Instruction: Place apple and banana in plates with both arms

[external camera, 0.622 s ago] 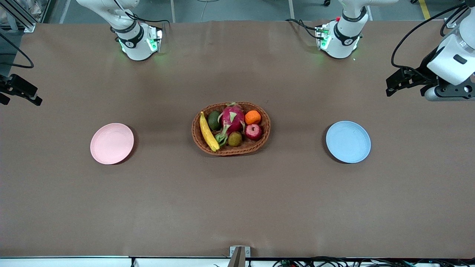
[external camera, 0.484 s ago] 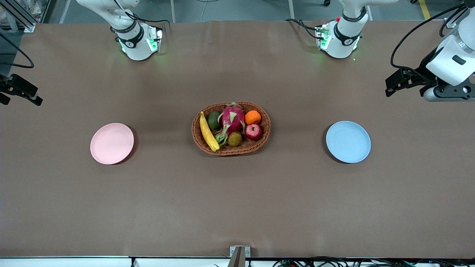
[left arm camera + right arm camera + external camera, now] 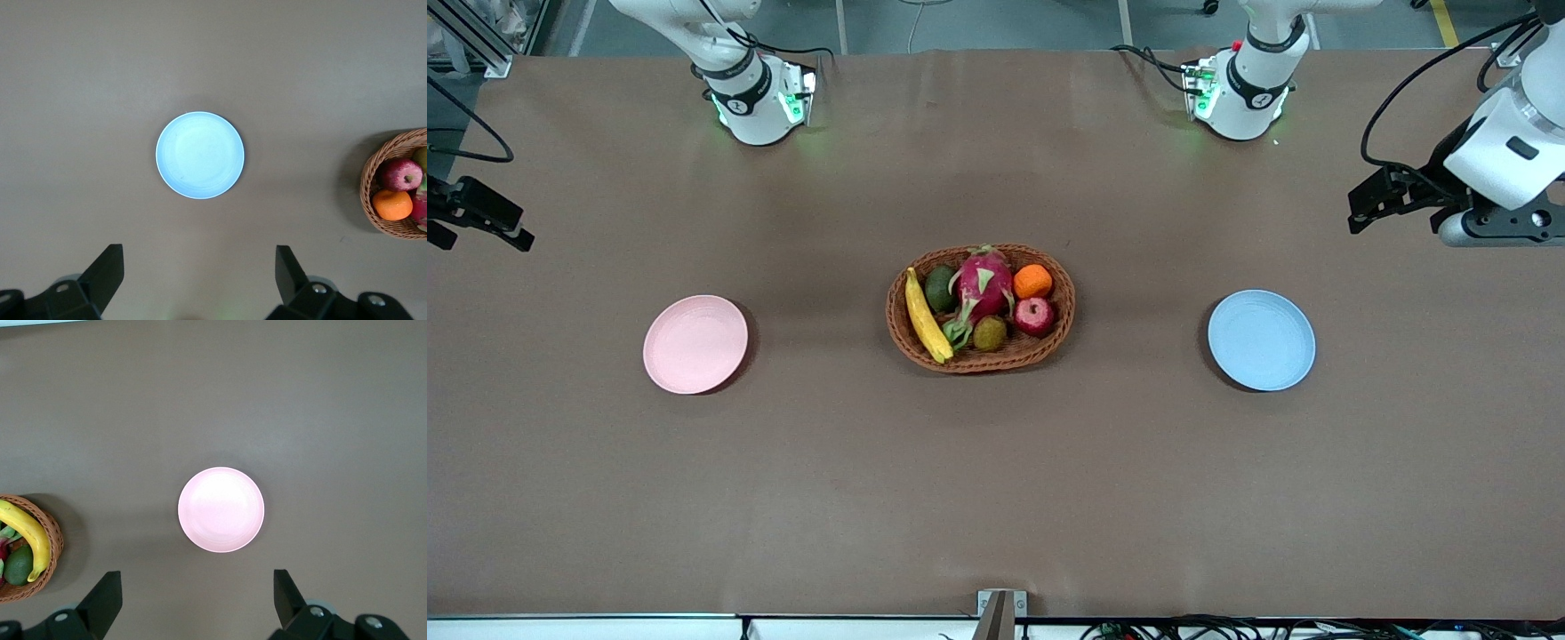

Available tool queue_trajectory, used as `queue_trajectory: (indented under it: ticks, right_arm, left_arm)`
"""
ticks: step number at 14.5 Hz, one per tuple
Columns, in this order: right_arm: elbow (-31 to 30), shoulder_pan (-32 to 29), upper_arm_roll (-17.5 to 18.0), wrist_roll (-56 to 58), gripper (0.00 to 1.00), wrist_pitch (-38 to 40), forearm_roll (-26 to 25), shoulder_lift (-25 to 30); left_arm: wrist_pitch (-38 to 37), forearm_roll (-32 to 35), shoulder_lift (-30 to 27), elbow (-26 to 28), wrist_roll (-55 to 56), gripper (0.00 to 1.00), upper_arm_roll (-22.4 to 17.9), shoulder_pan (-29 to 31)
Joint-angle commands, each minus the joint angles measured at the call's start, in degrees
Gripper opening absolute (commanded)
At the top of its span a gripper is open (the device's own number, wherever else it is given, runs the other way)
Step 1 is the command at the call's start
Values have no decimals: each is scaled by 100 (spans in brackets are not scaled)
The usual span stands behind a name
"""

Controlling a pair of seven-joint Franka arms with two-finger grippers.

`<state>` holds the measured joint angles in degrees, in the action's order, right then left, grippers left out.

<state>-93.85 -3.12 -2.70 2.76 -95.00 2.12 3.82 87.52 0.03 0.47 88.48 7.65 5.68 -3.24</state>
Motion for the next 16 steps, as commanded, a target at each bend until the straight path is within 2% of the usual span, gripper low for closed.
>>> queue_trajectory:
  ticks: [1,4,10,13,16]
  right_arm:
    - [-36,-66,76,-30,100,17,-36,57]
    - [-36,-66,76,-30,100,-9,-36,40]
    - [-36,56,85,-21,100,-141,-194,-109]
    - [-28,118,94,-82,100,-290,-98,-399]
    - [-19,486,94,-82,100,-334,-89,-803]
  left_arm:
    - [-24,85,348,-314,-79,100,12,-123]
    - [229,41,673,-270,174,100,12,-500]
    - [888,6,1482,-191,1809,100,47,-1405]
    - [1407,6,1877,-138,2975,100,47,-1906]
    - [1759,-3,2343,-138,4249,100,47,-2399]
